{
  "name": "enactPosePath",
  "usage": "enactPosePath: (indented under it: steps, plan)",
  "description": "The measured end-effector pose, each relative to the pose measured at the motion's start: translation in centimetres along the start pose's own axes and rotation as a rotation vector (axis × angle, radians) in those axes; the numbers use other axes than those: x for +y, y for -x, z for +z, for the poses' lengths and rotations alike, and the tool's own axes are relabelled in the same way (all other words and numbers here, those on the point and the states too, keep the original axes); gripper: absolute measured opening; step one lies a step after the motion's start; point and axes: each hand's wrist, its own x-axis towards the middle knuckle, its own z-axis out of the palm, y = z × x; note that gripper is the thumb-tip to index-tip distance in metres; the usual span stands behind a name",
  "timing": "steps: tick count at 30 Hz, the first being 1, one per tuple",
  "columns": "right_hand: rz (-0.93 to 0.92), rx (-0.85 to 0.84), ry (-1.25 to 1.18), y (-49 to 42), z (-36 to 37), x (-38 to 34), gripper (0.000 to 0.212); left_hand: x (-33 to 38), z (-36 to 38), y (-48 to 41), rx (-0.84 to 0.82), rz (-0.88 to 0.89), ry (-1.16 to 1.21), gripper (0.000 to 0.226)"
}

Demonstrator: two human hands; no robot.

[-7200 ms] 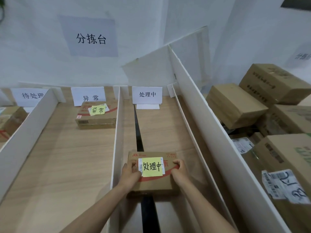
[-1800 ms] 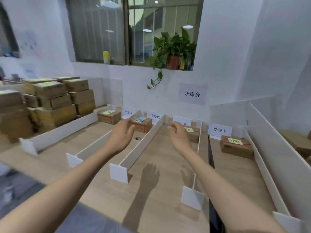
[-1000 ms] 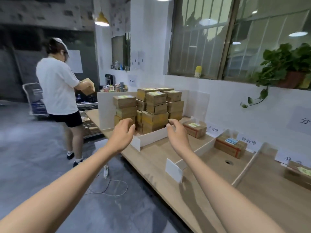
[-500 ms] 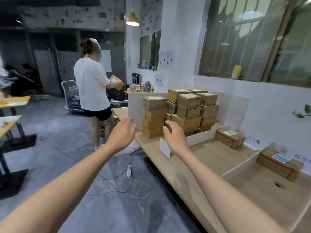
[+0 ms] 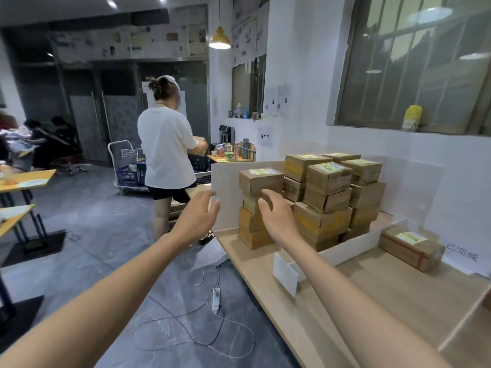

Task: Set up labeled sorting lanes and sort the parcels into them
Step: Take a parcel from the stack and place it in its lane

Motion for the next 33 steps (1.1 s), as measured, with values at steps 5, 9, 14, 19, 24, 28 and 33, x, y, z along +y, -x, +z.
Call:
enactPosePath:
  steps: [5, 9, 14, 19, 24, 28, 33]
  plan:
    - [0.023, 0.012, -0.022, -6.2, 1.8, 1.6, 0.042, -2.3, 1.3, -6.5, 0.025, -0.009, 0.026, 0.044]
    - [0.044, 0.003, -0.023, -9.0, 3.2, 3.3, 0.041, -3.9, 3.0, -9.8, 0.024, -0.025, 0.032, 0.044]
    - [0.046, 0.007, 0.025, -12.9, 4.8, 5.4, 0.04, -6.8, 5.4, -14.3, 0.029, 0.011, 0.068, 0.045]
    - [0.066, 0.046, 0.061, -17.1, 7.3, 7.6, 0.039, -9.5, 8.2, -19.6, 0.0, 0.032, 0.1, 0.044]
    - [0.111, 0.111, 0.085, -22.6, 10.0, 9.5, 0.04, -12.8, 10.7, -26.9, -0.061, 0.078, 0.113, 0.045]
    - [0.18, 0.169, 0.088, -27.3, 12.0, 10.1, 0.04, -14.9, 11.9, -33.0, -0.099, 0.103, 0.152, 0.045]
    - [0.299, 0.247, 0.08, -32.0, 14.7, 11.6, 0.041, -17.0, 14.5, -39.7, -0.199, 0.136, 0.207, 0.044]
